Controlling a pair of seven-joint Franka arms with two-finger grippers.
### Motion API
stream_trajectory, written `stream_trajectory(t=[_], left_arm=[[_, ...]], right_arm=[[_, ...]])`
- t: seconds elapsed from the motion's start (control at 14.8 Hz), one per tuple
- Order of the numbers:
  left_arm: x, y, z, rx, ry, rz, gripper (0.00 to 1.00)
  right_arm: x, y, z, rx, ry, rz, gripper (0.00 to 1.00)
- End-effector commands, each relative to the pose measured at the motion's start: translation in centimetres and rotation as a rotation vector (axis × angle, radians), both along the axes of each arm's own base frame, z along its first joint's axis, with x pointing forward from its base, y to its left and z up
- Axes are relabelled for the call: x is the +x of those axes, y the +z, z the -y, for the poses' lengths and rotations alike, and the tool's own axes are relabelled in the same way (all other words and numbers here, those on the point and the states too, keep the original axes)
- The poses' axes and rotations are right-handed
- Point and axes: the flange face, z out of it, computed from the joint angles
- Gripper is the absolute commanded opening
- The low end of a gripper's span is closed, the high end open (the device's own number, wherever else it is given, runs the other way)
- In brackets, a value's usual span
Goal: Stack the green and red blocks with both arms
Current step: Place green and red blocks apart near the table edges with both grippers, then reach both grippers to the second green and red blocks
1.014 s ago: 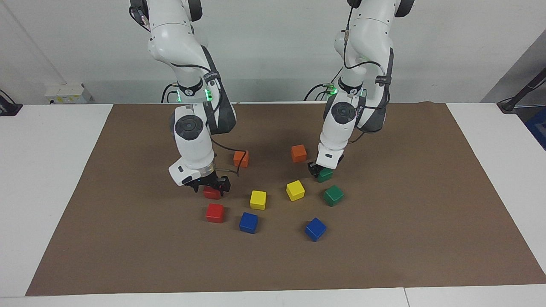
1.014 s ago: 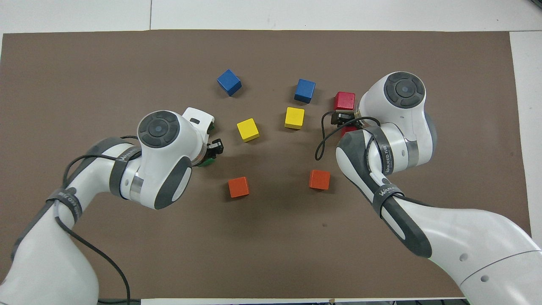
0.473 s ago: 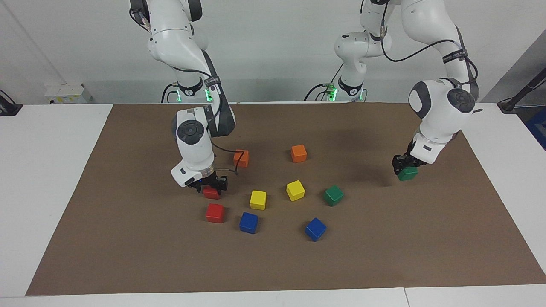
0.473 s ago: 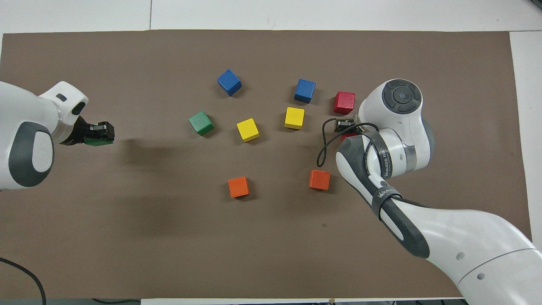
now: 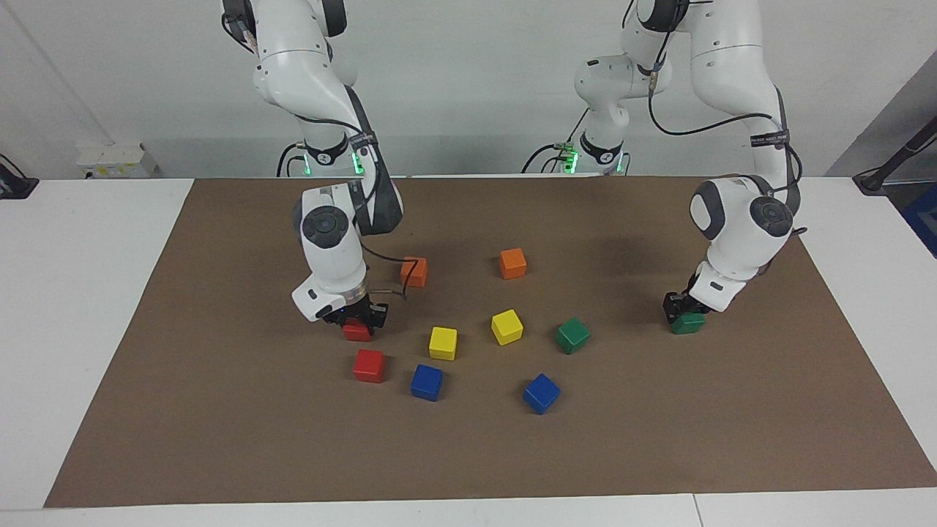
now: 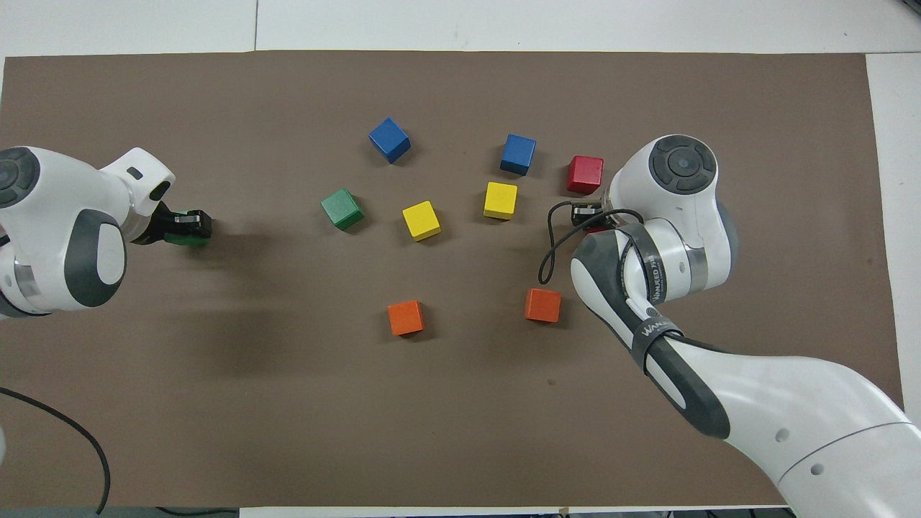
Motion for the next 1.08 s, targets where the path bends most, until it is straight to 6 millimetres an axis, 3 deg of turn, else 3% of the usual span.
stream_trajectory(t=[0.0, 0.07, 0.14, 0.2, 0.27, 0.41, 0.54, 0.61, 0.74, 0.81, 0.95, 1.01], left_arm=[[-0.4, -0.1, -0.3, 0.005, -0.027, 0.014, 0.06], [-0.5, -0.3, -0.3, 0.005, -0.027, 0.016, 0.29], [-0.5, -0.4, -0.9, 0.006, -0.013, 0.022, 0.77], [-0.4, -0.2, -1.1, 0.006, -0.008, 0.023, 1.00], [-0.2, 0.0, -1.3, 0.006, -0.004, 0.025, 1.00], [0.7, 2.0, -1.2, 0.005, 0.004, 0.035, 1.00], [3.4, 7.1, 0.2, -0.009, 0.080, 0.008, 1.00], [5.2, 8.7, 3.6, -0.018, 0.168, -0.008, 1.00], [6.2, 10.5, 9.8, -0.032, 0.287, 0.010, 1.00], [5.9, 9.9, 12.7, -0.039, 0.329, -0.001, 1.00], [6.8, 8.5, 20.3, -0.036, 0.484, 0.011, 1.00], [6.8, 7.7, 21.7, -0.006, 0.501, 0.027, 1.00]], right_arm=[[0.5, 2.9, 6.1, 0.016, 0.050, 0.007, 0.00], [0.5, 3.9, 8.7, 0.018, 0.073, 0.002, 0.00], [0.3, 4.5, 11.2, 0.019, 0.094, -0.006, 0.00], [0.3, 4.5, 14.2, 0.019, 0.104, -0.006, 0.00], [0.0, 4.0, 16.7, 0.019, 0.124, -0.009, 0.00], [-0.9, 3.2, 19.6, 0.035, 0.124, -0.002, 0.00], [-1.8, 1.5, 22.2, 0.048, 0.132, 0.009, 0.00], [-2.0, 0.8, 22.6, 0.044, 0.139, 0.022, 0.00], [-1.9, 0.4, 22.7, 0.042, 0.134, 0.026, 0.00], [-1.9, 0.0, 22.8, 0.043, 0.128, 0.028, 0.00], [-1.7, -0.6, 22.8, 0.058, 0.103, 0.049, 0.00], [-1.6, -0.6, 22.9, 0.057, 0.102, 0.053, 0.60]])
